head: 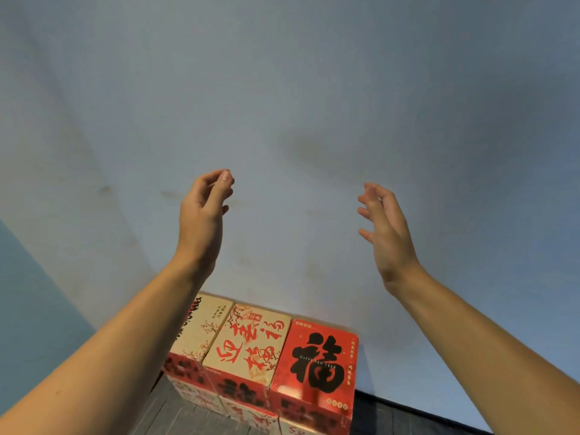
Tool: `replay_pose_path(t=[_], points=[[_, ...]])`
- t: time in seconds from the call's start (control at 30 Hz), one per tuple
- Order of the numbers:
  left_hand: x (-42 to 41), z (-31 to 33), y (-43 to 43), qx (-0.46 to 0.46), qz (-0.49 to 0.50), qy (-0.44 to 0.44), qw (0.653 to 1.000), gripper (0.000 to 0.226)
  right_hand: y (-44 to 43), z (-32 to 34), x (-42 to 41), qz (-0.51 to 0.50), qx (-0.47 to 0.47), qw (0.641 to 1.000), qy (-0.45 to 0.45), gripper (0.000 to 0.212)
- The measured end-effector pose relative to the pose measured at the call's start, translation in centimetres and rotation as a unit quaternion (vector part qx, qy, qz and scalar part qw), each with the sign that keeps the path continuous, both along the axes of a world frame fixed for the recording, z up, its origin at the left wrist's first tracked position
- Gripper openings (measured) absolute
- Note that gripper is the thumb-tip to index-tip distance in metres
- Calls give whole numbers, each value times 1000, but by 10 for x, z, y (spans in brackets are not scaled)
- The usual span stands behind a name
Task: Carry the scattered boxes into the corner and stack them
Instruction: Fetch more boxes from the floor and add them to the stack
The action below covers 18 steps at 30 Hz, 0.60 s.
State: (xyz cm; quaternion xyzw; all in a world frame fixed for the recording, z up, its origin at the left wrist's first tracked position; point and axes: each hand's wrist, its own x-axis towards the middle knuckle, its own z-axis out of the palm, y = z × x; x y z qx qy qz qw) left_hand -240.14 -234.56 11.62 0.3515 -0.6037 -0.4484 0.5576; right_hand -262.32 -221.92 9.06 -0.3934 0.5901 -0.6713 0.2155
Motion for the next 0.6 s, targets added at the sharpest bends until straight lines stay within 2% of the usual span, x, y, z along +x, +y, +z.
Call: replay_pose_path(t=[0.1, 0.23, 0.33, 0.43, 0.6], points=[[-6, 4, -7, -14, -33, 5, 999, 60, 0, 4, 3, -20, -2, 1000, 11, 50], [-24, 4, -37, -42, -96, 4, 995, 49, -10, 10, 1, -74, -6, 997, 27, 50], [-41, 2, -68, -37, -154, 17, 987, 52, -23, 12, 4, -129, -12, 991, 34, 51], [-51, -4, -95, -30, -203, 21, 979, 53, -37, 11, 18, -170, -9, 985, 35, 43], [-79, -19, -105, -24, -307, -4, 951, 51, -22, 1, 40, -270, -12, 963, 4, 45]])
